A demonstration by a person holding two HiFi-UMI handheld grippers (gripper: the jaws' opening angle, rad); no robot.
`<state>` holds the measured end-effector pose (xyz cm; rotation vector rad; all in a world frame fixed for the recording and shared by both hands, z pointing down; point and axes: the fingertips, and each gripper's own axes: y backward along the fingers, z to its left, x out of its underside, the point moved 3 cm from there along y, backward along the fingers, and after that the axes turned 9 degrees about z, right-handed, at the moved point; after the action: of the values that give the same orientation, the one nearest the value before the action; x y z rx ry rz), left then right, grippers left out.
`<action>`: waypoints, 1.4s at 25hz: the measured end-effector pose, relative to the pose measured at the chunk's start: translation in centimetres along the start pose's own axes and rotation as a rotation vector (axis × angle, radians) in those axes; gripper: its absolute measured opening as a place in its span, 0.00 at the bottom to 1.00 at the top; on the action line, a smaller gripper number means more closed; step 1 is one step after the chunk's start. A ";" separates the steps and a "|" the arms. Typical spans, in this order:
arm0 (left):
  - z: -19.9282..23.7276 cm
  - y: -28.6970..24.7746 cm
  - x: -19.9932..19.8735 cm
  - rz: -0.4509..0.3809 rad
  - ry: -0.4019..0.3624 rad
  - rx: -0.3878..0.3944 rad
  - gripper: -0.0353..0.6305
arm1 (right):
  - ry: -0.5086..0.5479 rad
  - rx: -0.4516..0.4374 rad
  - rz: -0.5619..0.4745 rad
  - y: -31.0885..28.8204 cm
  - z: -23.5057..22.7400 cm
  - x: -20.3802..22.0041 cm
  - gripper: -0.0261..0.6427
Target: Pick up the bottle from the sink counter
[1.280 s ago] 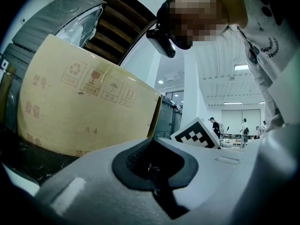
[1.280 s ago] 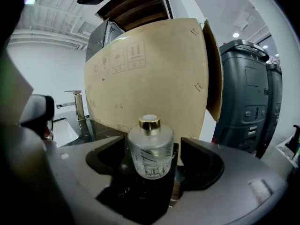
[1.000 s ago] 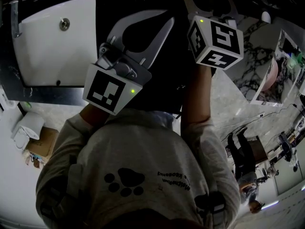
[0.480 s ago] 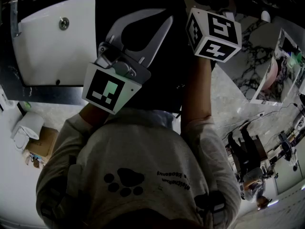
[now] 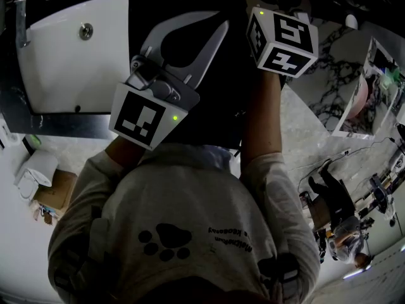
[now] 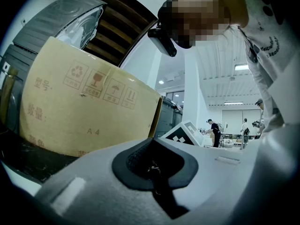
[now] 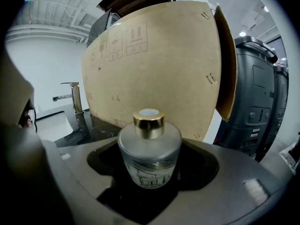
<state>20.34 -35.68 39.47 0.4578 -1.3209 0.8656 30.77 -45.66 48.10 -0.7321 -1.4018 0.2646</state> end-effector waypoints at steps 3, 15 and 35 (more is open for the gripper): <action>-0.1 0.2 -0.2 -0.001 -0.008 0.004 0.06 | -0.004 0.003 -0.011 0.1 0.0 -0.1 0.53; -0.9 2.0 -1.6 -0.007 -0.057 0.029 0.06 | 0.012 0.060 -0.060 4.3 1.2 -1.2 0.53; -4.9 10.6 -4.4 -0.037 -0.170 0.120 0.06 | -0.094 0.265 -0.154 18.6 6.5 -1.3 0.53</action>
<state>15.32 -26.78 32.29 0.6602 -1.4158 0.8939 28.93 -30.33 35.74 -0.3958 -1.4698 0.3596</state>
